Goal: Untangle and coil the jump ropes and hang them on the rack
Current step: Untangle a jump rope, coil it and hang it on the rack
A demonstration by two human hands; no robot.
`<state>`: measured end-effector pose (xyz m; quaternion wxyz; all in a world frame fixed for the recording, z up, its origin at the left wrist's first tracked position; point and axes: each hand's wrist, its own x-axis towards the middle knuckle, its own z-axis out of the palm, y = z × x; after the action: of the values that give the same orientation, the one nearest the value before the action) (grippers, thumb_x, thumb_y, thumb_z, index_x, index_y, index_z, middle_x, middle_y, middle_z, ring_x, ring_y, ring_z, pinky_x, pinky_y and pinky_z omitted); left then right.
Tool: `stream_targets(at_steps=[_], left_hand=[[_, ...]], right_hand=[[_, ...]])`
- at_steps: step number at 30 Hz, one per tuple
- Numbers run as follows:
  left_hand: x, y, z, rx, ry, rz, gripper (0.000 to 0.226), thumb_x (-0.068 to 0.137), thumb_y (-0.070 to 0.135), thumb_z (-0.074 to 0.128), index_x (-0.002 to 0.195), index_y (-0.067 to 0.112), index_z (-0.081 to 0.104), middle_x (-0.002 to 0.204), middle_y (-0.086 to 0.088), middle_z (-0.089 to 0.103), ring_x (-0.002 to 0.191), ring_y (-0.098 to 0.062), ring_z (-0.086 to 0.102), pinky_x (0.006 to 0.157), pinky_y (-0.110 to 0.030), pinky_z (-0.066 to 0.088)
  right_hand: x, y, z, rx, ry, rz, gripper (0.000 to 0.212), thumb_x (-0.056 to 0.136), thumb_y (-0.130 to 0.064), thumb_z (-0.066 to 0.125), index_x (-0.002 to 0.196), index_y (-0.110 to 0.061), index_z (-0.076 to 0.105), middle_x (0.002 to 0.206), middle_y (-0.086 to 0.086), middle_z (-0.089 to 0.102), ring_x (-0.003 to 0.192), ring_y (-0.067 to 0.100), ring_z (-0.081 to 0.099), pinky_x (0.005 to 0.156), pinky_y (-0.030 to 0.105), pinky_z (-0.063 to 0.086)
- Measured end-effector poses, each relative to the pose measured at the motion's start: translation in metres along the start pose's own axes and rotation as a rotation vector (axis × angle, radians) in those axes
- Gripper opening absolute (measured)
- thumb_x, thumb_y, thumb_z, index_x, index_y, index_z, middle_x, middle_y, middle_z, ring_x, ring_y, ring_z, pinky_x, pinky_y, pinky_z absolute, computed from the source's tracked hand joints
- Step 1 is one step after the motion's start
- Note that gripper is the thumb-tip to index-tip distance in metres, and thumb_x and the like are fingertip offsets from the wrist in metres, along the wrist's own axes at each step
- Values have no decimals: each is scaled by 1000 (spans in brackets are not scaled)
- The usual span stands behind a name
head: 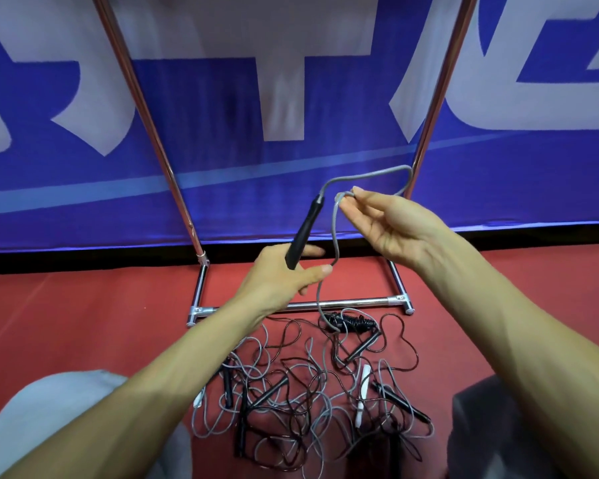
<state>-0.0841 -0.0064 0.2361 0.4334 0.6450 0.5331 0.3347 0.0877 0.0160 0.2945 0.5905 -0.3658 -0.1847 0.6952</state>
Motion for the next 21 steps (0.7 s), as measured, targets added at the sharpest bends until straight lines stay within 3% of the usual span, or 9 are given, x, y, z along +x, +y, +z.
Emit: stream_targets(at_steps=[3,8,11,13,16,18,21], left_hand=[[-2,2,4,-70,-103,-8,22,82,29,77,104,24,72,53,4,53,35,-7,34,38,-18,28],[-2,0,8,-100,-84,34,15,78,28,80,86,19,71,64,-4,46,40,-4,33,45,-18,28],[-4,4,9,-95,-115,81,14,82,26,77,87,16,67,68,0,49,39,-1,36,42,-12,30],[-6,9,9,-104,-112,108,13,88,24,70,89,13,63,59,6,49,37,-3,38,41,-11,31],[-5,16,5,-110,-8,132,13,94,24,63,93,12,59,44,6,49,32,-10,40,39,-15,30],[-3,20,0,-160,85,141,15,95,22,62,93,8,58,46,3,53,31,-11,40,38,-17,28],[0,24,-10,-285,206,136,14,94,17,62,88,6,59,63,-10,60,34,-12,43,37,-18,28]], right_hand=[[-1,-1,0,5,18,6,11,92,4,53,84,7,59,60,16,67,56,20,70,51,25,56],[0,-3,-2,-6,26,11,13,92,4,53,82,7,59,63,18,68,57,22,70,53,24,57],[3,-2,-5,18,7,1,10,92,6,53,85,9,60,69,21,69,62,26,72,58,29,59],[6,0,-7,-25,-2,5,9,93,1,54,88,8,59,78,23,70,69,27,73,62,30,60],[12,6,-14,-298,-10,31,20,98,-17,52,92,1,58,82,17,73,70,25,73,58,28,59],[14,14,-16,-567,-43,56,25,100,-22,48,98,0,59,87,15,73,74,26,72,64,32,61],[14,30,-20,-1005,-169,58,18,94,-3,47,103,-1,63,97,16,71,86,25,67,86,36,54]])
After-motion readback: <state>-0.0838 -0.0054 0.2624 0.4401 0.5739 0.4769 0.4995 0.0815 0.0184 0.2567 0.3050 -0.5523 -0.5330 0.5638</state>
